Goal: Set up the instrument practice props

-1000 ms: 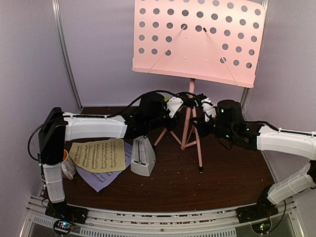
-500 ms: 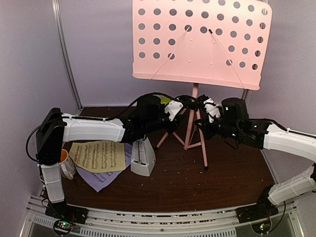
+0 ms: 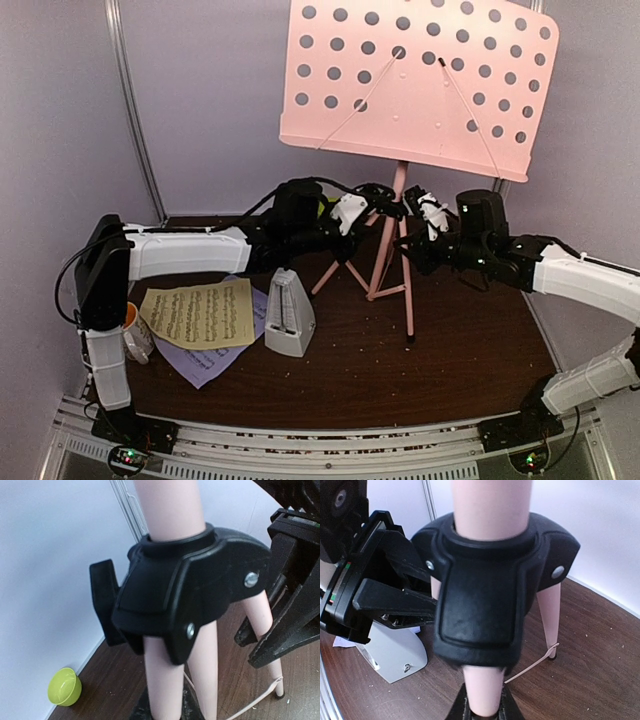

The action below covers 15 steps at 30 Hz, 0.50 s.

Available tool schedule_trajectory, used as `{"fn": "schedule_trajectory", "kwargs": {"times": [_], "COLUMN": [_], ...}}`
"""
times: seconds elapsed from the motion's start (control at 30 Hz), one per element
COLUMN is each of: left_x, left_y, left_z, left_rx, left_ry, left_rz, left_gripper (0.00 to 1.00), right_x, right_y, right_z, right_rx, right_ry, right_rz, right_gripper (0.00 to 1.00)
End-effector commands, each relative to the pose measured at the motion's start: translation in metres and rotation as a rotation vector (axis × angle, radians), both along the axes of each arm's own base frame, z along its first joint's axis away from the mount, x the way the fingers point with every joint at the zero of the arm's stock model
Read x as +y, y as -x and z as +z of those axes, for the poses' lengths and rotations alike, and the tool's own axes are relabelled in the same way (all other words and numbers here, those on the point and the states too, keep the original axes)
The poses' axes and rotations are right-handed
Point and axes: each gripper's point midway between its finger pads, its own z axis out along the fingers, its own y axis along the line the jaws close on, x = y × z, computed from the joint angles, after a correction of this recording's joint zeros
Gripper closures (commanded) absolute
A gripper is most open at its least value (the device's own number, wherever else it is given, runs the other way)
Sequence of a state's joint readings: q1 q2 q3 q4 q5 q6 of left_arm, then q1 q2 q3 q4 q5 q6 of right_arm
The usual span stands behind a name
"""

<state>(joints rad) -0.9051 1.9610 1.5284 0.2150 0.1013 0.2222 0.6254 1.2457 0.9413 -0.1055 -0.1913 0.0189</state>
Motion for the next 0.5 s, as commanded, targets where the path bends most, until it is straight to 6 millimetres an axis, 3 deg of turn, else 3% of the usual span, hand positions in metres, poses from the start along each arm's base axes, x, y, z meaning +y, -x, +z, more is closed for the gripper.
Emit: {"fn": "schedule_trajectory", "kwargs": {"times": [0.0,0.23,0.4,0.47], "left_x": [0.064,0.056,0.051,0.048], "left_y": [-0.080,-0.076,-0.069,-0.064], "left_z": [-0.010,-0.022,-0.021,-0.019], "left_rx": [0.005,0.032,0.008,-0.001], "left_ry": [-0.043,-0.043,-0.068,-0.071], "left_rz": [0.250,0.215,0.178,0.157], "left_gripper": [1.00,1.00,1.00,1.00], "right_x": [-0.027,-0.011,-0.007,-0.009], "right_y": [-0.023,-0.018,-0.008,-0.006], "right_z": [0.028,0.037,0.049,0.057], "right_rx": [-0.037,-0.065,-0.095,-0.118], "right_ry": [-0.105,-0.134,-0.192,-0.226], "right_rz": [-0.146,-0.089,-0.052,-0.052], "right_gripper": [1.00,0.84,0.54,0.46]}}
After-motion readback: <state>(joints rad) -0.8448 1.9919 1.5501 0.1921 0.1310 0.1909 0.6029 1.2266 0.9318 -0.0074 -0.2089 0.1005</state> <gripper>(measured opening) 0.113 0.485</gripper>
